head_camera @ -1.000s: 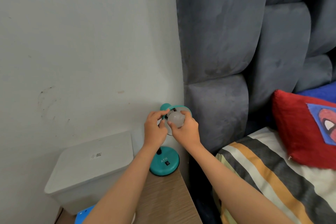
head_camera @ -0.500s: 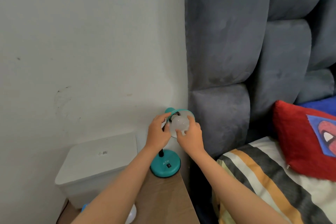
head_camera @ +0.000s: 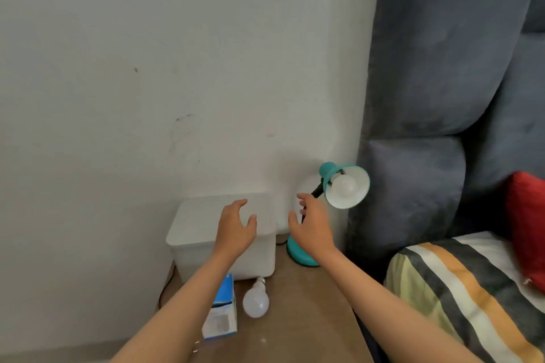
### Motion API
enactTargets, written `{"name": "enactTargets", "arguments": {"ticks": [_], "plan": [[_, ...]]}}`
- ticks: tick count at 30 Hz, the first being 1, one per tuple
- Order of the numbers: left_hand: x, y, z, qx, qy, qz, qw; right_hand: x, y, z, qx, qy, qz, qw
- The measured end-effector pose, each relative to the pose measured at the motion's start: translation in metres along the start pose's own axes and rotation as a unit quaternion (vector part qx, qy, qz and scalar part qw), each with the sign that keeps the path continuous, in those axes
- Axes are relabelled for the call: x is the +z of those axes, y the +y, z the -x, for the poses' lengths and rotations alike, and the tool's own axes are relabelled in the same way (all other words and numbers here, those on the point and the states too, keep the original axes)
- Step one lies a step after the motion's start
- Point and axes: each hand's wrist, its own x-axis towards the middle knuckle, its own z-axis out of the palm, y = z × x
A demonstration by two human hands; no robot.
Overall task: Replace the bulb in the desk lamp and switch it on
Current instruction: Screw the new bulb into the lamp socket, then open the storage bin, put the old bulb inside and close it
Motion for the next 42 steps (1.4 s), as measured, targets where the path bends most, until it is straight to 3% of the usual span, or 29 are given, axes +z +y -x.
{"name": "enactTargets", "arguments": {"ticks": [9,13,19,42], "plan": [[-0.063,-0.079,0.0,-0.106,0.04,-0.153,0.982,0.058,-0.007,0.003,0.079,-0.171,0.011,0.982],[-0.079,-0.1,-0.004,-0.138,0.001,-0.159,0.978,0.075,-0.007,-0.002,0.1,-0.199,0.025,0.974],[-0.083,-0.11,-0.002,-0.128,-0.023,-0.073,0.989,0.086,-0.005,-0.006,0.098,-0.204,0.045,0.973],[-0.099,-0.09,-0.003,-0.083,0.032,-0.075,0.993,0.07,-0.028,-0.011,0.073,-0.173,0.036,0.982]]}}
